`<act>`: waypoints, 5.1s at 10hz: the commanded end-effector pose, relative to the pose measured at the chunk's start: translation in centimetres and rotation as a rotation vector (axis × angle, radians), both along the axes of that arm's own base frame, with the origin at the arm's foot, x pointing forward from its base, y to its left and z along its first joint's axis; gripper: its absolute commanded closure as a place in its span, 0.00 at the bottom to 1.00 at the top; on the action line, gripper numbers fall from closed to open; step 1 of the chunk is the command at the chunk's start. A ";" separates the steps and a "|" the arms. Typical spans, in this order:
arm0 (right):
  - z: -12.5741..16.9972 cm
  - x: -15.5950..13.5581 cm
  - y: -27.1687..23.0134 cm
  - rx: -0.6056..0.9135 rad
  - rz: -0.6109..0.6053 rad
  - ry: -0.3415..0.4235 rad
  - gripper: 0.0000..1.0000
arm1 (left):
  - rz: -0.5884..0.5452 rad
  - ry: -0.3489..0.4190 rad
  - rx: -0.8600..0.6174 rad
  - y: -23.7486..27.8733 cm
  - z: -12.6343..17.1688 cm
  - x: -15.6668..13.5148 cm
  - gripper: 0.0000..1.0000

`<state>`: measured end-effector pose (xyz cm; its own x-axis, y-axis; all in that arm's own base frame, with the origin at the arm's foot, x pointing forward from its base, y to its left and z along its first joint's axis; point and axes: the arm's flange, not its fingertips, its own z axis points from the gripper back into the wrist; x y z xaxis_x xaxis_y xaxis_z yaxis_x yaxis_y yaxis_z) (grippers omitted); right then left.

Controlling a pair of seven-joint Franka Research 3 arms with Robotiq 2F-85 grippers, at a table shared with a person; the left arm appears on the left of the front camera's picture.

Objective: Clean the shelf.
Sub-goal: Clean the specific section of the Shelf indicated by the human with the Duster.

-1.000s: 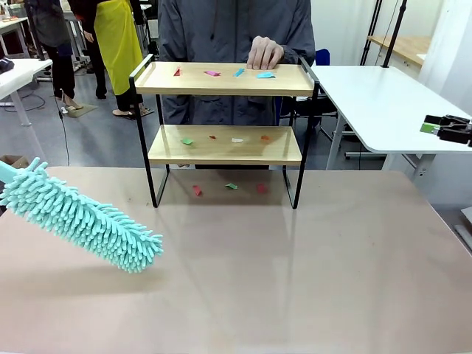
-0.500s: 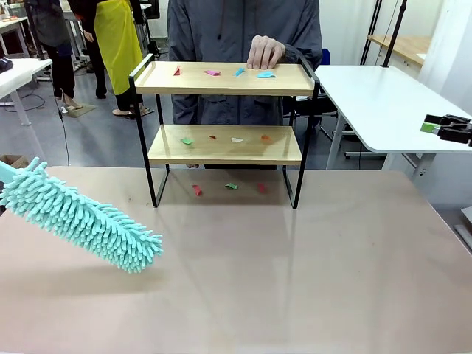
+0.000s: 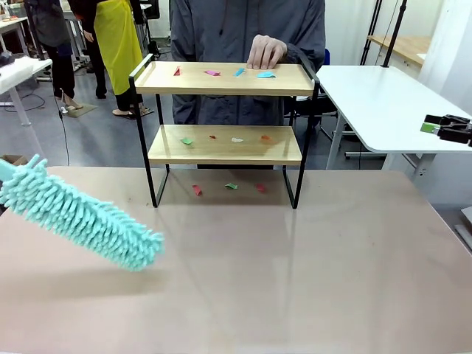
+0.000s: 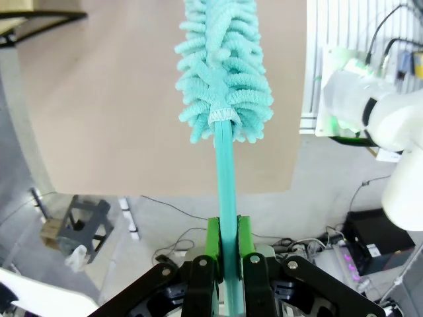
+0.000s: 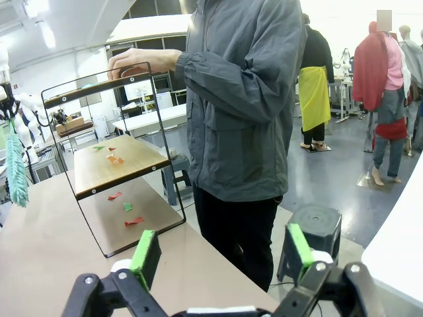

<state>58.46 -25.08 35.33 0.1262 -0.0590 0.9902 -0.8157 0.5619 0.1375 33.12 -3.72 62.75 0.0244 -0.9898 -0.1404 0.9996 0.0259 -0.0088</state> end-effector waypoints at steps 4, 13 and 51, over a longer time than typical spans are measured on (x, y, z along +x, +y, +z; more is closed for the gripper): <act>0.3 0.1 0.1 0.002 -0.003 -0.008 0.00 | 0.100 0.115 -0.268 -12.1 13.7 -3.2 0.87; 0.3 0.1 0.1 0.002 -0.003 -0.008 0.00 | 0.785 -0.051 -0.528 -30.8 19.8 -8.4 0.87; 0.3 0.1 0.1 0.002 -0.003 -0.008 0.00 | 1.444 -0.518 -0.417 -39.4 5.2 5.9 0.87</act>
<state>58.47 -25.07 35.33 0.1258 -0.0595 0.9903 -0.8159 0.5617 0.1374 39.60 -46.00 68.57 0.8864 -0.0430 0.4610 0.0303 0.9989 0.0349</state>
